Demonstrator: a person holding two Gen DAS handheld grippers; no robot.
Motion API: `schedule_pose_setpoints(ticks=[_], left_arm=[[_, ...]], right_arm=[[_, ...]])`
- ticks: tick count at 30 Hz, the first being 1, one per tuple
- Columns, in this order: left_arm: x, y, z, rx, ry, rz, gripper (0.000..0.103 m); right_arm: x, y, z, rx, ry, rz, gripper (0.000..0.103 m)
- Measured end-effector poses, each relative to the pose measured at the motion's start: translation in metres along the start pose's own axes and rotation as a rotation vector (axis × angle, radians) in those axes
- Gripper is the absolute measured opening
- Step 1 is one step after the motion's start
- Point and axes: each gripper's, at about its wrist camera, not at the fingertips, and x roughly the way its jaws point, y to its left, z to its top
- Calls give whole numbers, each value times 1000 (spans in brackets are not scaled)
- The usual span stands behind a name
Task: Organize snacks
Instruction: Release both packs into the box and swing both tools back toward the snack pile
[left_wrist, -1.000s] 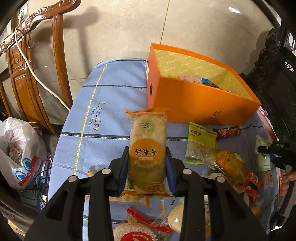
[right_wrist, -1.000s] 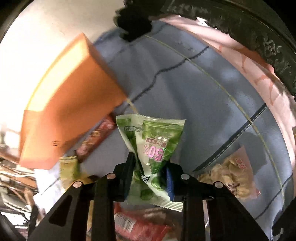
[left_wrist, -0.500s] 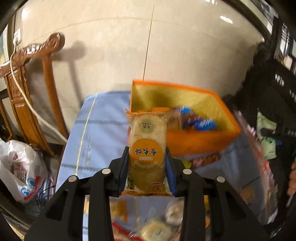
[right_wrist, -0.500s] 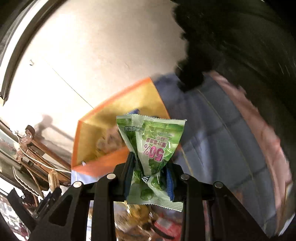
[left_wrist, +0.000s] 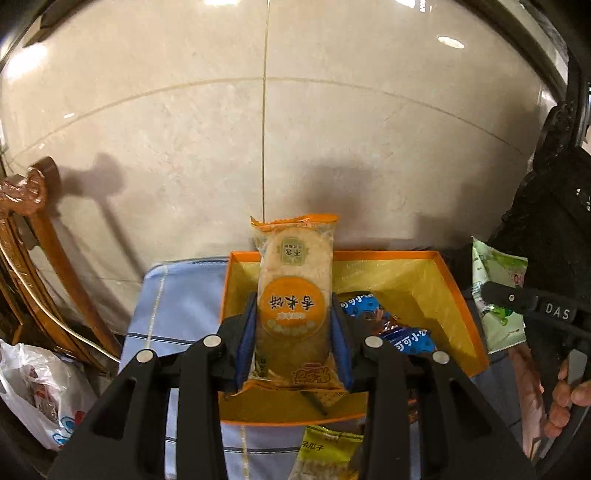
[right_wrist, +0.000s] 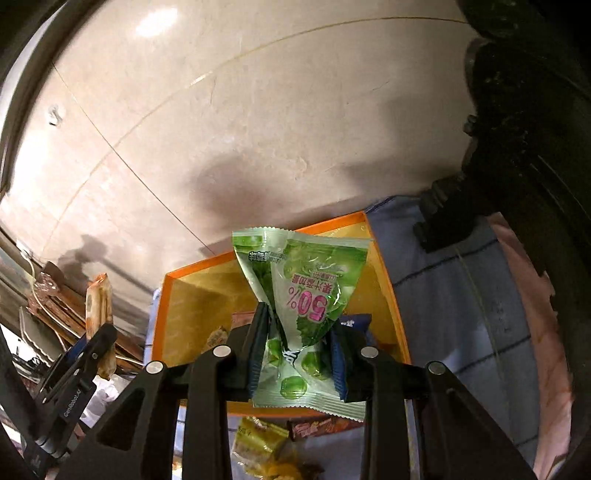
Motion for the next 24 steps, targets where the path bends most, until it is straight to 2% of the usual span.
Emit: schedule_pose_setpoints(ticks=[2, 3, 4, 5, 7, 11, 14, 16, 17, 18, 20, 21, 23, 24], left_arm=[[6, -3, -2, 10, 5, 0, 35], [10, -4, -2, 12, 10, 16, 42], [13, -3, -3, 3, 7, 37, 85], [16, 1, -5, -16, -2, 56, 97], [16, 9, -12, -32, -34, 79, 99], [7, 39, -39, -10, -12, 92, 99], [-7, 66, -69, 84, 7, 120, 99], [-20, 78, -96, 230, 1, 142, 99], [-23, 84, -115, 357, 14, 135, 99], [-26, 85, -128, 440, 42, 126, 99], [-27, 90, -164, 700, 90, 127, 99], [-29, 92, -175, 774, 85, 120, 99], [-34, 97, -201, 930, 95, 58, 99], [-38, 98, -216, 1023, 95, -1, 99]], right_arm=[[8, 1, 1, -12, 8, -16, 31], [13, 2, 2, -23, 15, -24, 35], [19, 3, 2, -41, 32, -35, 72], [24, 4, 1, -55, 46, -49, 98], [23, 1, -4, -71, 38, -53, 99], [5, -17, -32, -177, 66, -59, 99], [-19, -51, -69, -190, 144, -90, 99], [-33, -72, -98, -213, 178, -163, 99], [-40, -82, -117, -256, 205, -202, 99], [-43, -87, -133, -316, 237, -216, 99], [-42, -87, -170, -530, 313, -277, 99], [-38, -84, -187, -662, 346, -283, 99], [-28, -78, -230, -956, 453, -258, 99], [-25, -78, -241, -1020, 502, -246, 99]])
